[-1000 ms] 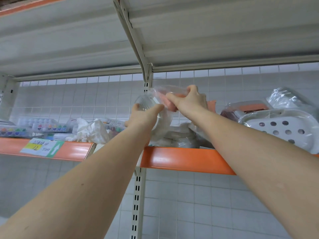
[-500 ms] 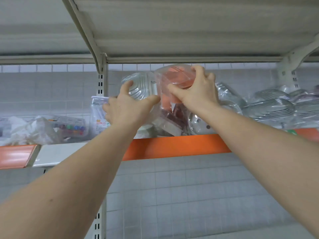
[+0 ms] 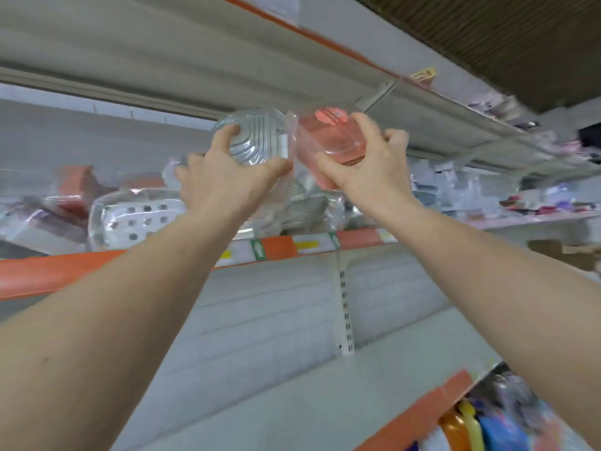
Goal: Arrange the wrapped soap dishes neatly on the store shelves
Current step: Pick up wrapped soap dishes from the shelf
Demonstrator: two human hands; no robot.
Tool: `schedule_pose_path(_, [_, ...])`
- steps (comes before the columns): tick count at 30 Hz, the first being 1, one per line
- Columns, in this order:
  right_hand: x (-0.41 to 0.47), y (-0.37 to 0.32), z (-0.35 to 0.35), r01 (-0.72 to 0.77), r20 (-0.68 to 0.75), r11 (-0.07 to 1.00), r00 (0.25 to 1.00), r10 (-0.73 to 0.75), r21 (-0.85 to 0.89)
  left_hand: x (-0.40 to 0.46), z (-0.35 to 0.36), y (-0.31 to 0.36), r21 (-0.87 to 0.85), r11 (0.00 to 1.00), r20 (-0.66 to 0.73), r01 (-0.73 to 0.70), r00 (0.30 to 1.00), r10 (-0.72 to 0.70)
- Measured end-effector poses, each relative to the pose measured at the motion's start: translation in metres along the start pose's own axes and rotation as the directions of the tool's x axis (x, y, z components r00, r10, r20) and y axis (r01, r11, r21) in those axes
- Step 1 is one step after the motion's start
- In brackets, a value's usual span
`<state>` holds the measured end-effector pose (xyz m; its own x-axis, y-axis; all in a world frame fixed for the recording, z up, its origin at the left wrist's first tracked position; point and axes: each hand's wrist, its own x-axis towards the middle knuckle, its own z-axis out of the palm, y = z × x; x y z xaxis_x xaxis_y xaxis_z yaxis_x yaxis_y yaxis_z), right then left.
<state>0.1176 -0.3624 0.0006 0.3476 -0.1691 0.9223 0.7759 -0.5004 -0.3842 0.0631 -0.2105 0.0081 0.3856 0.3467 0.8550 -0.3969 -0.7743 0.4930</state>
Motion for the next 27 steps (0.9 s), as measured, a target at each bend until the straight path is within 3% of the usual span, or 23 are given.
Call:
schedule_pose_path(7, [0.007,0.125,-0.168,-0.097,-0.009,0.959,0.995,0.098,-0.266,-0.067,0.16,0.107,-0.193,0.981,0.207,0.033,0.978,0.007])
schedule_pose_path(12, [0.001,0.202,-0.246,-0.199,0.0,0.892,0.976,0.218,-0.406,-0.114,0.254,0.154,-0.249,0.962,0.348,0.109,0.937,-0.017])
schedule_pose_path(19, [-0.01,0.308,-0.284,-0.329,-0.001,0.84,0.931,0.364,-0.432,-0.147,0.371,0.164,-0.224,0.965,0.494,0.138,0.869,-0.01])
schedule_pose_path(27, [-0.002,0.459,-0.275,-0.439,-0.033,0.73,0.867,0.498,-0.523,-0.164,0.532,0.132,-0.188,0.973,0.603,0.136,0.798,0.005])
